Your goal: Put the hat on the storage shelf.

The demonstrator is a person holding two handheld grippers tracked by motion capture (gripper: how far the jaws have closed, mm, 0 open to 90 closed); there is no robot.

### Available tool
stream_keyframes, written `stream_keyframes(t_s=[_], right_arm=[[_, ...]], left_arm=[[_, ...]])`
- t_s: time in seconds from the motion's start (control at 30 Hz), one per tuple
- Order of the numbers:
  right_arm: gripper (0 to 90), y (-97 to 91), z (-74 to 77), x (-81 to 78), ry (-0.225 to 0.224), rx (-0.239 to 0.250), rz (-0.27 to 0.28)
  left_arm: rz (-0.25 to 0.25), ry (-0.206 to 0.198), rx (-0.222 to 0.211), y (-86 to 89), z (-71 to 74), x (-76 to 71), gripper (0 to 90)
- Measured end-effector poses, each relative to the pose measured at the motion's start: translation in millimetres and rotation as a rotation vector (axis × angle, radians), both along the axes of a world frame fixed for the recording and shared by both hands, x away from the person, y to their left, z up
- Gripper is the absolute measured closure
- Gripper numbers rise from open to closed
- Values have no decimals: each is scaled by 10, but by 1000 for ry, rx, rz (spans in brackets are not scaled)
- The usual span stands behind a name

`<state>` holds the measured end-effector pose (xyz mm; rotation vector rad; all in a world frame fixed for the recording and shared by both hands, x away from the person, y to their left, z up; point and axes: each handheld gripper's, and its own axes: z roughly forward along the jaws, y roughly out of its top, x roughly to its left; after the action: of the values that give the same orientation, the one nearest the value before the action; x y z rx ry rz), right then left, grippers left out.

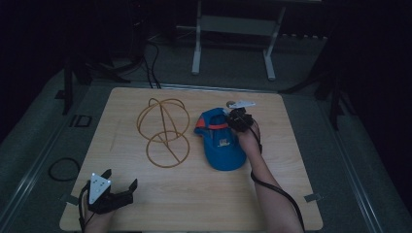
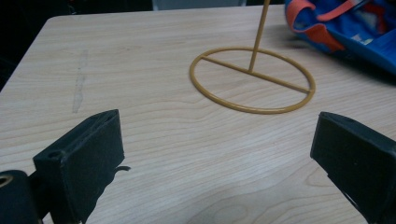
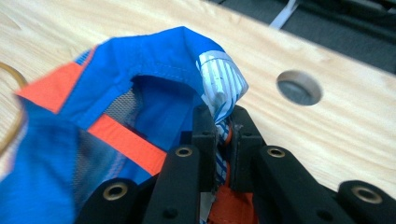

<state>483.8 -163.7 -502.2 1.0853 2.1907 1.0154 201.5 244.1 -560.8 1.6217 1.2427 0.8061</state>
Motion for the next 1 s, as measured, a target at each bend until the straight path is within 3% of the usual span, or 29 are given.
stream_keyframes(t_s=[0.23, 0.53, 0.6, 0.7, 0.8, 0.97, 1.0], right_arm=[[835, -99, 214, -162, -64, 32, 8], [837, -293, 635, -445, -163, 82, 37], [837, -335, 743, -530, -192, 81, 46], [837, -399, 873, -630, -216, 89, 53], [837, -476, 978, -713, -227, 111, 53], [839, -584, 1102, -857, -251, 128, 62], [839, -604, 1125, -883, -251, 134, 64]], left_arm=[[-15, 4, 6, -33, 6, -4, 30], [-37, 7, -8, -104, 37, -8, 31], [-35, -7, 27, -148, 64, -8, 31], [-35, -8, 11, -161, 90, -9, 31], [-51, -2, -26, -185, 186, -23, 31], [-88, -11, -26, -260, 334, -50, 31], [-114, -21, -32, -296, 436, -60, 31]])
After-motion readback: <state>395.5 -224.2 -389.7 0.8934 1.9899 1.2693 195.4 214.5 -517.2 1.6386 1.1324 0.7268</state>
